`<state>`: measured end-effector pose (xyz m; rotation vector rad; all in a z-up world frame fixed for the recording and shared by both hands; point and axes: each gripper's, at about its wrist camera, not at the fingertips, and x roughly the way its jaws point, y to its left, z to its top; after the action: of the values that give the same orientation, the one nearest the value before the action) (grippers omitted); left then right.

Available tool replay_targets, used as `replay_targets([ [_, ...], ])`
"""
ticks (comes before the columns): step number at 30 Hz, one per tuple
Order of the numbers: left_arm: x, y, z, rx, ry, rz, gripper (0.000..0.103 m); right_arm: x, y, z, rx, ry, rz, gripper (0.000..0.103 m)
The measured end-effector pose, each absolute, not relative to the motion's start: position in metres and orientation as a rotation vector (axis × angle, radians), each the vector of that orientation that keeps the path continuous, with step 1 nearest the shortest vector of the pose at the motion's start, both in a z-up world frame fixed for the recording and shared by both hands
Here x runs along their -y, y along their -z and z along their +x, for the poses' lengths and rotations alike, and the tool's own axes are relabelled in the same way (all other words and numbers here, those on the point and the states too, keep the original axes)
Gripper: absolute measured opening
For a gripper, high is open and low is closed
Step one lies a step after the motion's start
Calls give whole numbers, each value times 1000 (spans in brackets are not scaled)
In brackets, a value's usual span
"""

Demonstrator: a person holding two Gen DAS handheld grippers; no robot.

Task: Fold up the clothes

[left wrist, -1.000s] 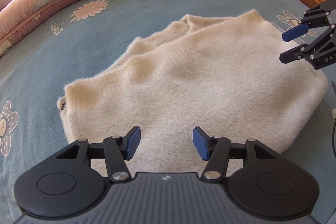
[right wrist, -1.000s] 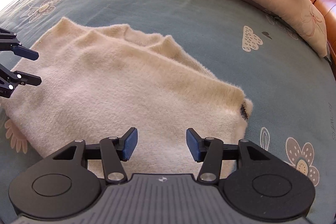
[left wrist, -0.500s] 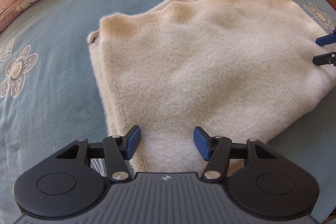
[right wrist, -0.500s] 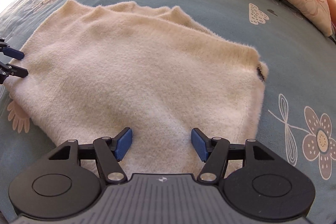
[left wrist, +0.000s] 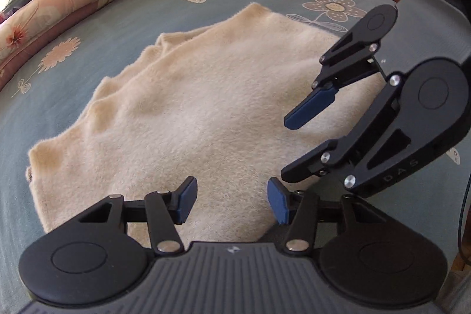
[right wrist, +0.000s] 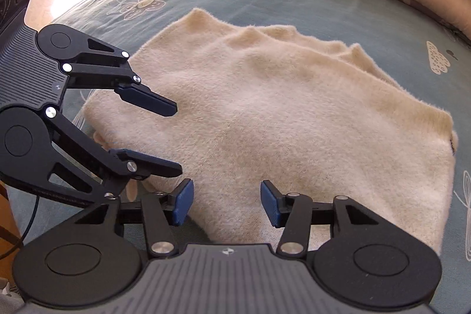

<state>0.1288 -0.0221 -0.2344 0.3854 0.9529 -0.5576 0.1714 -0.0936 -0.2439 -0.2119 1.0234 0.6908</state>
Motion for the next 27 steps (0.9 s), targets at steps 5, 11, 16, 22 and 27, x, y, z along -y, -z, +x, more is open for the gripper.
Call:
replay_targets([
  [5, 3, 260, 131, -1062, 509, 356, 58, 117, 263, 168, -1073, -649, -225, 53],
  [11, -46, 261, 113, -1178, 393, 357, 56, 158, 262, 161, -1099, -586, -251, 53],
  [16, -50, 244, 118, -1179, 353, 371, 57, 165, 252, 158, -1114, -520, -262, 53],
  [22, -39, 238, 156, -1084, 267, 368, 57, 149, 233, 179, -1016, -456, -251, 54],
  [27, -55, 254, 182, -1102, 187, 216, 62, 156, 246, 202, -1037, -391, -212, 58],
])
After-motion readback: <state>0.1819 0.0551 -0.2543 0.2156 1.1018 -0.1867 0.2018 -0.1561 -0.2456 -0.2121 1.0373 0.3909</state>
